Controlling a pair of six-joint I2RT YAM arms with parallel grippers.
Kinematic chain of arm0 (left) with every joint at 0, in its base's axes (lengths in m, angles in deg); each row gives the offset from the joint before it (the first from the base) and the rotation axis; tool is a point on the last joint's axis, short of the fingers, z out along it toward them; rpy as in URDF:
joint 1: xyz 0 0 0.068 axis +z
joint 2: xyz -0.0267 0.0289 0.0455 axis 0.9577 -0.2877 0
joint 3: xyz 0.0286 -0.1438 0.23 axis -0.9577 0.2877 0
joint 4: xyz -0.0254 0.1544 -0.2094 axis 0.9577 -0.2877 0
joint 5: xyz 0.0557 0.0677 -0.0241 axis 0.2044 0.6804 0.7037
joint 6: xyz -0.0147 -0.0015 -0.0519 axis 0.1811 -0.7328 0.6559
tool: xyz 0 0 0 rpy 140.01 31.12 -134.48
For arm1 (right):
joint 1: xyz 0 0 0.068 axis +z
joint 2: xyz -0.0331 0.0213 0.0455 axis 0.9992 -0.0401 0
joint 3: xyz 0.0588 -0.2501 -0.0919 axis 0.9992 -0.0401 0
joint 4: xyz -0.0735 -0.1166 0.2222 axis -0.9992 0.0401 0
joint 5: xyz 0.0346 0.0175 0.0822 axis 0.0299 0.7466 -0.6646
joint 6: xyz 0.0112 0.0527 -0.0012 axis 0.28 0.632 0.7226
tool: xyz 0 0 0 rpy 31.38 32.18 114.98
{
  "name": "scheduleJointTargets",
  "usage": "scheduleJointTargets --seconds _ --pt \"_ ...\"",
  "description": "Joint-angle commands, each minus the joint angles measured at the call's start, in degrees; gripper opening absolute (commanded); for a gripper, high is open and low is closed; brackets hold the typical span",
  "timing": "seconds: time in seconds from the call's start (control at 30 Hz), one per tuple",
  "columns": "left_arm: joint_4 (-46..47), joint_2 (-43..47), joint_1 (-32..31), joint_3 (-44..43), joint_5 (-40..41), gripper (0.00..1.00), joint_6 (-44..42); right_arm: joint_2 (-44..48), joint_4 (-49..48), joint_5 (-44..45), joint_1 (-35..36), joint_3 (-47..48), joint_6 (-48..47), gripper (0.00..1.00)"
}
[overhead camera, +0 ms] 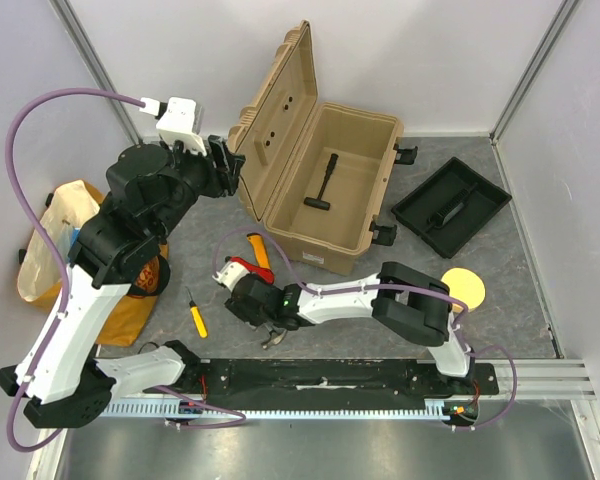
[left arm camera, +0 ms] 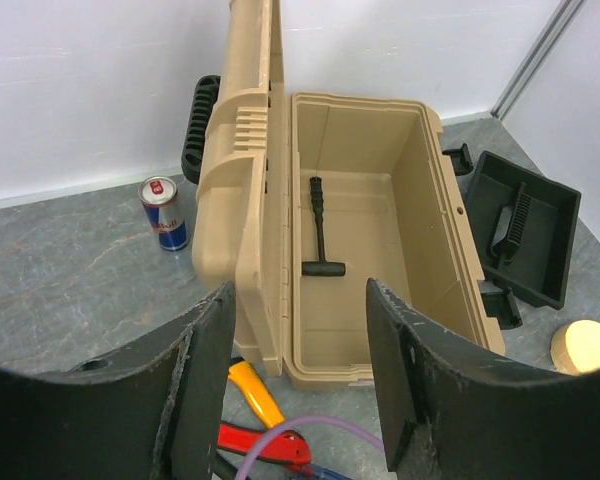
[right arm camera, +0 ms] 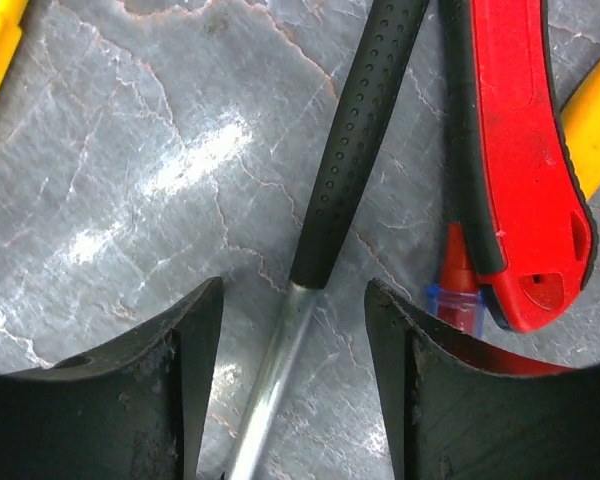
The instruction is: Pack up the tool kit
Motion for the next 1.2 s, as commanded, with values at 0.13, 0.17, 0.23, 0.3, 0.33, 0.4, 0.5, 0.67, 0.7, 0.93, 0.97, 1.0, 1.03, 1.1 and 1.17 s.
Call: scheduleJointTargets --seconds 0.13,0.17,0.23,0.3,0.33,0.4,0.5,0.67,0.7,0.93,0.97,1.0,1.03,1.1,1.17 --pt "0.7 0.6 -0.3 -0.3 0.6 0.61 1.4 -3.4 -0.9 -2.2 -4.1 2.6 5.8 0.51" --pt "0.7 0.6 -0.2 -0.4 0.9 0.61 1.3 -3.5 -0.9 -2.1 -4.3 2.6 5.6 0.44" --pt "0.7 0.6 -0.2 -0.5 1.3 0.61 1.2 -3.9 -0.8 -2.2 -4.4 2.8 5.0 0.33" --pt "0.7 0.6 -0.3 -0.5 1.6 0.61 1.0 -4.3 -0.5 -2.2 -4.4 3.3 4.5 0.22" --pt "0.7 0.5 -0.3 -0.6 1.7 0.61 1.0 -4.3 -0.3 -2.2 -4.4 3.5 4.3 0.14" --pt "0.6 0.3 -0.3 -0.6 1.9 0.61 1.0 -4.1 -0.3 -1.9 -4.3 3.5 3.6 0.0" --pt "0.7 0.1 -0.2 -0.6 2.0 0.61 1.0 -2.7 -0.5 -2.0 -4.2 3.4 2.2 0.0" --pt "0.7 -0.2 -0.2 -0.6 2.2 0.61 0.8 2.9 -2.7 -0.5 -3.4 1.3 -0.8 0.0" --pt "0.7 -0.3 -0.2 -0.6 2.2 0.61 0.8 4.2 -3.0 -0.1 -3.1 0.6 -1.0 0.0" --pt "0.7 -0.2 -0.3 -0.6 2.5 0.61 1.0 14.4 -8.4 4.1 -2.1 -4.7 -1.0 0.0" --pt "0.7 -0.1 -0.2 -0.6 2.7 0.61 1.1 15.9 -8.8 4.8 -1.8 -5.5 -1.0 0.0" --pt "0.7 0.1 -0.2 -0.7 2.8 0.61 1.3 17.4 -9.7 6.0 -1.6 -6.3 -0.9 0.0" --pt "0.7 0.2 -0.2 -0.7 3.2 0.61 1.4 19.0 -10.3 6.8 -1.5 -7.2 -0.8 0.0" --pt "0.7 0.3 -0.2 -1.0 4.1 0.61 1.6 22.0 -11.7 9.0 -1.1 -8.6 -0.8 0.0" --pt "0.9 0.7 -0.2 -1.0 5.8 0.61 2.1 25.2 -12.4 11.8 -0.8 -9.9 -0.8 0.0"
